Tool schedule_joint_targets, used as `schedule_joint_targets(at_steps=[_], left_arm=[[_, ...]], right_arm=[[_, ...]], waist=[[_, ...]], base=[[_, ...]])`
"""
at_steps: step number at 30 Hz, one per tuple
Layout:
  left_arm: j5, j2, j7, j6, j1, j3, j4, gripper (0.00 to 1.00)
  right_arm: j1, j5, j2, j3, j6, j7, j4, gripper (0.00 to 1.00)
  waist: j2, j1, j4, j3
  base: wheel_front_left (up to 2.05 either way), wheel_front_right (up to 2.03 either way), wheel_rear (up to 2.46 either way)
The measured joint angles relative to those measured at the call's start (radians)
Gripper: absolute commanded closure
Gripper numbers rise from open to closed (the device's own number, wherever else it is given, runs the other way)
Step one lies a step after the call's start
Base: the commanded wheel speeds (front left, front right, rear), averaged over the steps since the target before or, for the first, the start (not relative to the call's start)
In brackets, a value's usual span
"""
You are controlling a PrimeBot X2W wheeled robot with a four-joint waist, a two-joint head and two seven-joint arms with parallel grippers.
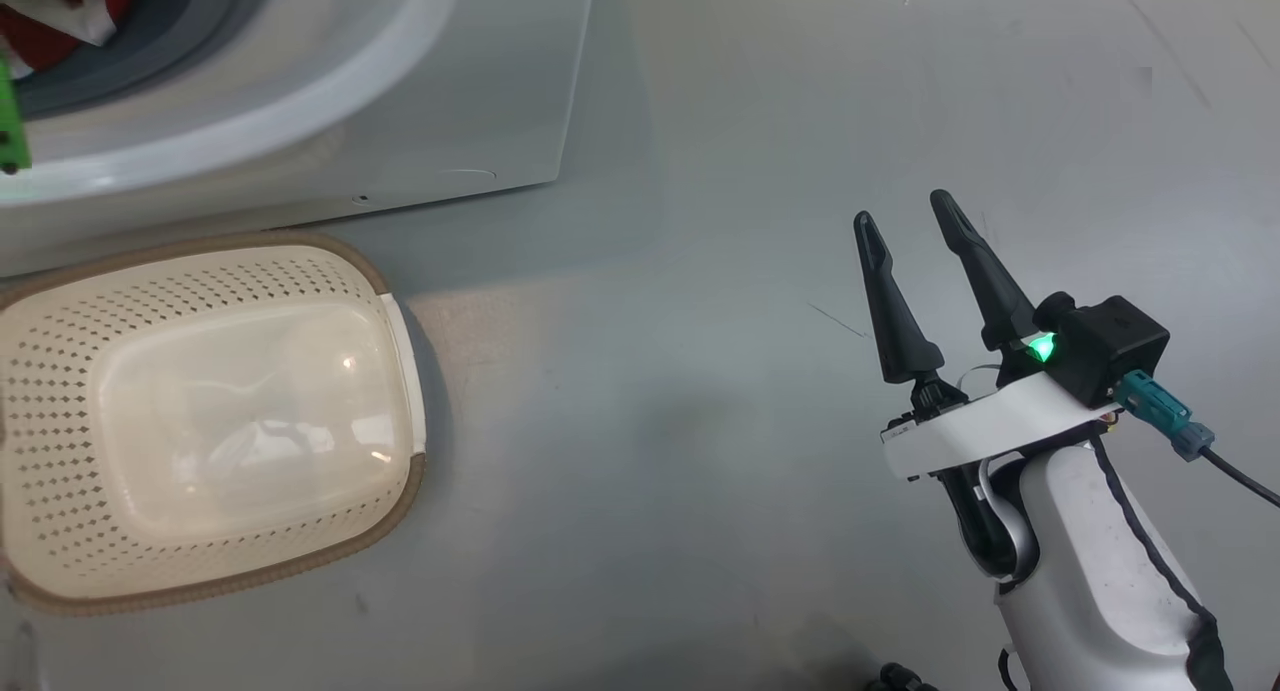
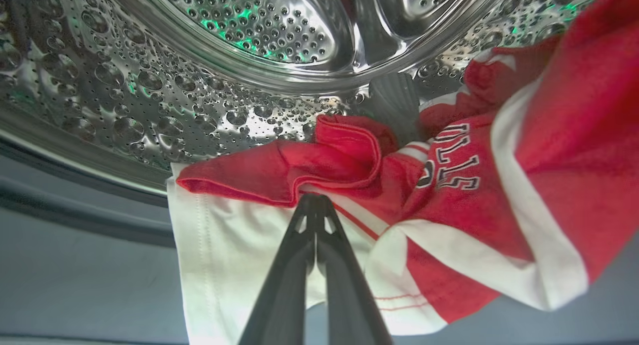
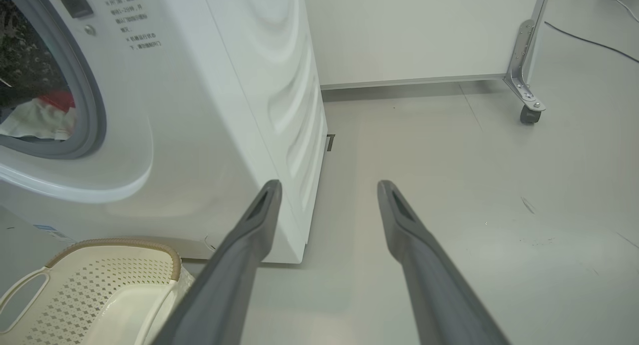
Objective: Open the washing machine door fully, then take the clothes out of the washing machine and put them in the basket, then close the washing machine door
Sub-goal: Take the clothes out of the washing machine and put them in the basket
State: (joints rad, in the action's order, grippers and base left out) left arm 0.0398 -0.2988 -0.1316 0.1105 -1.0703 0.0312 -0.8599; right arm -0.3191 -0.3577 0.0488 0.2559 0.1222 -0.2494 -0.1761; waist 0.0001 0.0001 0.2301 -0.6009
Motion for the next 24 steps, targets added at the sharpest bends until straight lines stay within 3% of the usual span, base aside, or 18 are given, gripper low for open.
schedule_joint_targets(at_steps=[6,20,22,24], left_arm=[[-0.04,0.05,0.119,-0.003,0.059,-0.001,0.001,1.0],[-0.121,0.142,0.312,-0.1,0.201,-0.001,0.008,1.0],[-0.127,0.145,0.329,-0.113,0.215,0.001,0.018,0.0],[-0.141,0.146,0.331,-0.117,0.227,-0.01,0.026,0.0]], right_arm=[[0.001,0.01,0.002,-0.024,0.0,0.0,-0.004,0.0],[0.071,0.032,0.03,-0.084,0.0,0.0,-0.016,0.0],[0.08,0.036,0.03,-0.087,0.0,0.0,-0.015,0.0],[0.086,0.036,0.03,-0.081,0.0,0.0,-0.014,0.0]], waist=[[0.0,0.0,-0.019,0.048],[0.0,0.0,-0.093,0.187],[0.0,0.0,-0.107,0.201],[0.0,0.0,-0.121,0.212]], base=[[0.0,0.0,0.0],[0.0,0.0,0.0],[0.0,0.0,0.0],[0.0,0.0,0.0]])
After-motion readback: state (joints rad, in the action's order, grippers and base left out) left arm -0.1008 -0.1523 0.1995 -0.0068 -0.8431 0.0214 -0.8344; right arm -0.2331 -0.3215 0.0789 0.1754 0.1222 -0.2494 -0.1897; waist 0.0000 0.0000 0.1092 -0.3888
